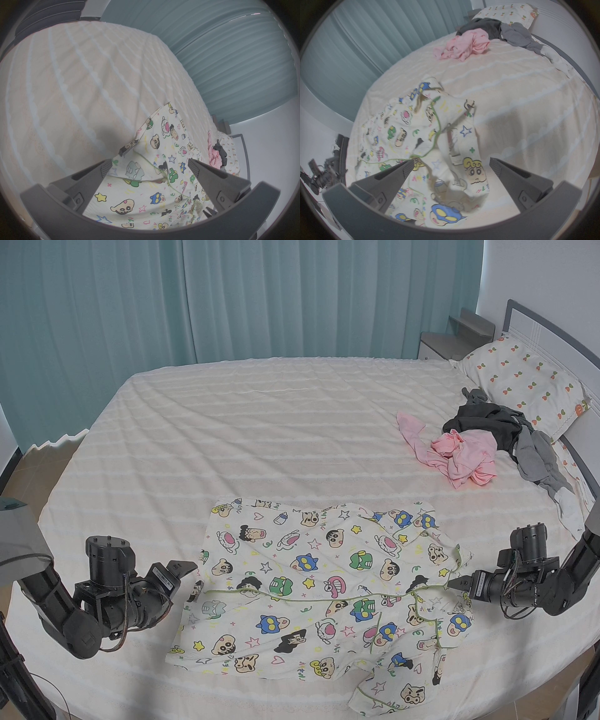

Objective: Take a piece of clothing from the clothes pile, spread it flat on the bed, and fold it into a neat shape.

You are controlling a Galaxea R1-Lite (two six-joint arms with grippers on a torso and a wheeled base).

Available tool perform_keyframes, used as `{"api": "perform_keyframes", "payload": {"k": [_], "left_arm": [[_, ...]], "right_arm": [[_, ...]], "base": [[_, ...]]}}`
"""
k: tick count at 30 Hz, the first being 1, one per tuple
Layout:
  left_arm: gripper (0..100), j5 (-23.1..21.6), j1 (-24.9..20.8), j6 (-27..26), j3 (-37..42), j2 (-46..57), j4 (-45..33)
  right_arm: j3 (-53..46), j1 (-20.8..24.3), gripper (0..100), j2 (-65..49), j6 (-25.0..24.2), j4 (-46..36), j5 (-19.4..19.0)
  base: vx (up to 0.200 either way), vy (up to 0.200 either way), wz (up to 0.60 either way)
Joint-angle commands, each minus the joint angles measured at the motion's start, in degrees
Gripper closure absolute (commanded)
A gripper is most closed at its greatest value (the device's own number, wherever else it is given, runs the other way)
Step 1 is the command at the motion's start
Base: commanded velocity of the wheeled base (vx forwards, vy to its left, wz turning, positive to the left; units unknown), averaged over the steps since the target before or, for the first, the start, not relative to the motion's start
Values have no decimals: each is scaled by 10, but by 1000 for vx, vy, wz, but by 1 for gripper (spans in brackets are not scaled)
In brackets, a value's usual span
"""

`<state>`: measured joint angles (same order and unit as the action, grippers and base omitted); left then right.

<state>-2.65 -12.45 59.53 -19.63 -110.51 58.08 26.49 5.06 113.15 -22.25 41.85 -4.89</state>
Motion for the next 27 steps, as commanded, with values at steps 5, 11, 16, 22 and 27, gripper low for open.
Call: {"api": "perform_keyframes", "payload": {"k": [5,11,16,22,27], "left_arm": [[0,-6,-5,-2,11,-50,-2],[0,-7,-11,-53,35,-67,2],[0,-7,-17,-54,35,-87,3],[0,-6,-24,-55,28,-106,3],[100,-1,-24,-54,22,-117,16]], "right_arm": [[-55,23,0,-47,-14,51,-12],[-72,38,0,-53,-10,63,-14],[-77,44,0,-64,-10,63,-14],[-82,46,0,-72,-9,63,-16],[-84,53,0,-73,-9,63,-16]], "base": [[0,0,0],[0,0,0],[0,0,0],[0,0,0],[0,0,0]]}}
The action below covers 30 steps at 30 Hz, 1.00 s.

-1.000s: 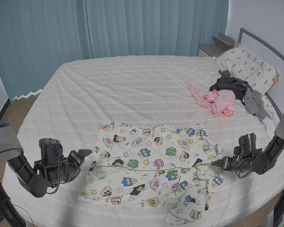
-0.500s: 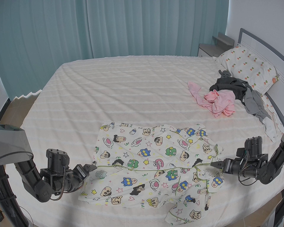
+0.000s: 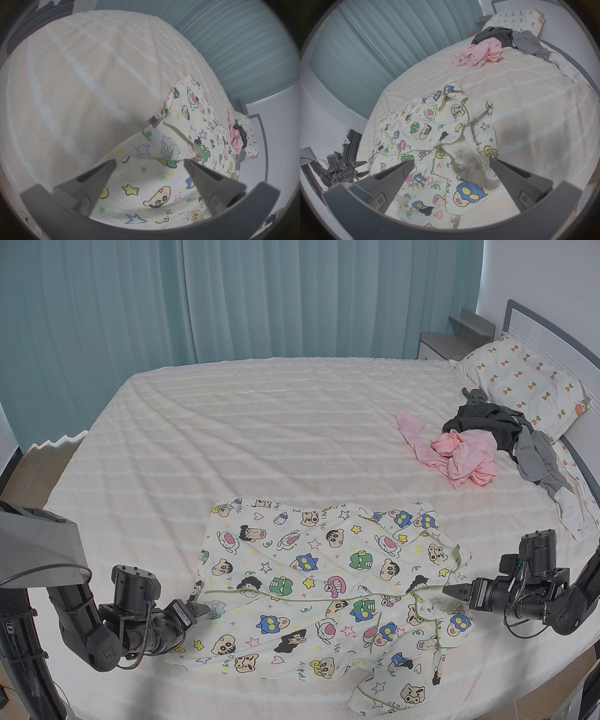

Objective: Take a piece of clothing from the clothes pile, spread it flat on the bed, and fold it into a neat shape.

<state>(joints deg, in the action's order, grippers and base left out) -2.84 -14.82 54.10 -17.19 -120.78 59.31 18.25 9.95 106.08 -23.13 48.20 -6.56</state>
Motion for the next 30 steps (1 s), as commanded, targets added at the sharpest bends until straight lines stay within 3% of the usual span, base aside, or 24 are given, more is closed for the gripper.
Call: {"api": "perform_keyframes", "payload": {"k": [1,14,21,30], "left_arm": [[100,1,0,0,-3,-20,11],[100,14,1,0,8,-9,35],[100,74,2,-4,1,15,92],[100,93,17,-95,-26,-16,105]], "right_arm": [[-1,4,0,-3,0,0,0],[-3,8,0,-8,-1,1,1],[-4,8,0,-33,-4,-1,1],[-7,8,0,-35,-1,0,1]], "base": [[0,0,0],[0,0,0],[0,0,0],[0,0,0]]}}
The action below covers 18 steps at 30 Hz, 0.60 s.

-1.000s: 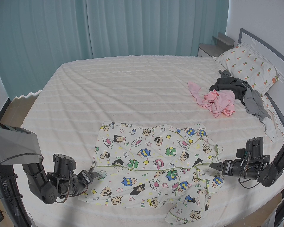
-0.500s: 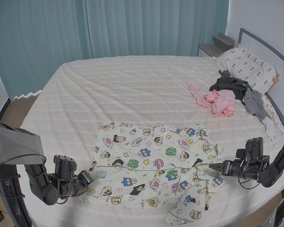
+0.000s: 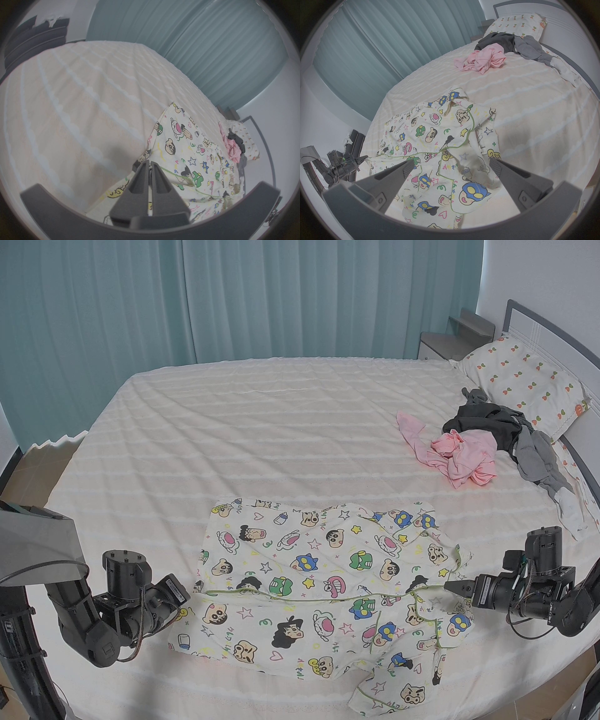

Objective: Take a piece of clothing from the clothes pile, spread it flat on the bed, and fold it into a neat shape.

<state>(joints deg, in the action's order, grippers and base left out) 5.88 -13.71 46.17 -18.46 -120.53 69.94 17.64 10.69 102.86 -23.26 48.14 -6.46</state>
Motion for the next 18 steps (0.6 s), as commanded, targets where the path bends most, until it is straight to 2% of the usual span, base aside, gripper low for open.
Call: {"api": "perform_keyframes", "payload": {"k": [1,6,15,16,18], "left_arm": [[100,13,7,-27,-16,-27,-2],[100,34,18,-42,-52,-62,0],[100,33,18,-41,-80,-76,0],[0,33,18,-40,-82,-76,1],[0,34,20,-39,-84,-74,2]], "right_arm": [[-1,0,0,-4,1,0,0],[-1,0,0,-3,1,0,0],[-1,-1,0,-3,1,0,0],[-1,-1,0,-3,1,0,0],[-1,-1,0,-3,1,0,0]], "base": [[0,0,0],[0,0,0],[0,0,0],[0,0,0],[0,0,0]]}}
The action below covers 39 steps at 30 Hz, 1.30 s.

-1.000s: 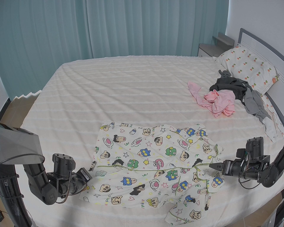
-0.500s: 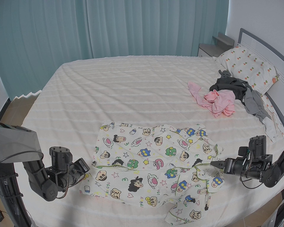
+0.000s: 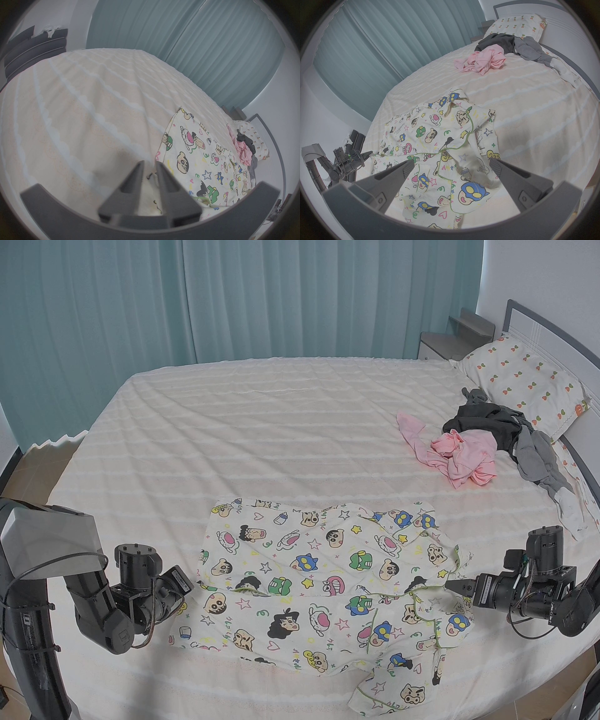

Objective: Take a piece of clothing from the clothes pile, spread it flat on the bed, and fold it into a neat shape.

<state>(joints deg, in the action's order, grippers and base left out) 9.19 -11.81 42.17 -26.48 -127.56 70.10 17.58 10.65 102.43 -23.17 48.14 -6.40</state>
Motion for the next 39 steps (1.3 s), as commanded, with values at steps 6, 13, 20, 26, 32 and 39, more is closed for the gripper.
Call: {"api": "perform_keyframes", "payload": {"k": [6,13,20,26,32,39], "left_arm": [[0,1,15,-2,7,27,3],[0,-79,22,-82,139,99,4],[0,-197,24,-144,224,130,4],[0,-199,25,-207,217,93,5],[0,-181,25,-255,203,47,5],[0,-182,24,-266,172,13,5]], "right_arm": [[0,0,0,0,0,0,0],[-1,1,0,-1,1,0,0],[-3,1,0,-5,1,0,0],[-6,5,0,-20,0,0,-2],[-7,5,0,-21,0,-1,-2],[-7,5,0,-19,0,-1,-2]], "base": [[0,0,0],[0,0,0],[0,0,0],[0,0,0],[0,0,0],[0,0,0]]}}
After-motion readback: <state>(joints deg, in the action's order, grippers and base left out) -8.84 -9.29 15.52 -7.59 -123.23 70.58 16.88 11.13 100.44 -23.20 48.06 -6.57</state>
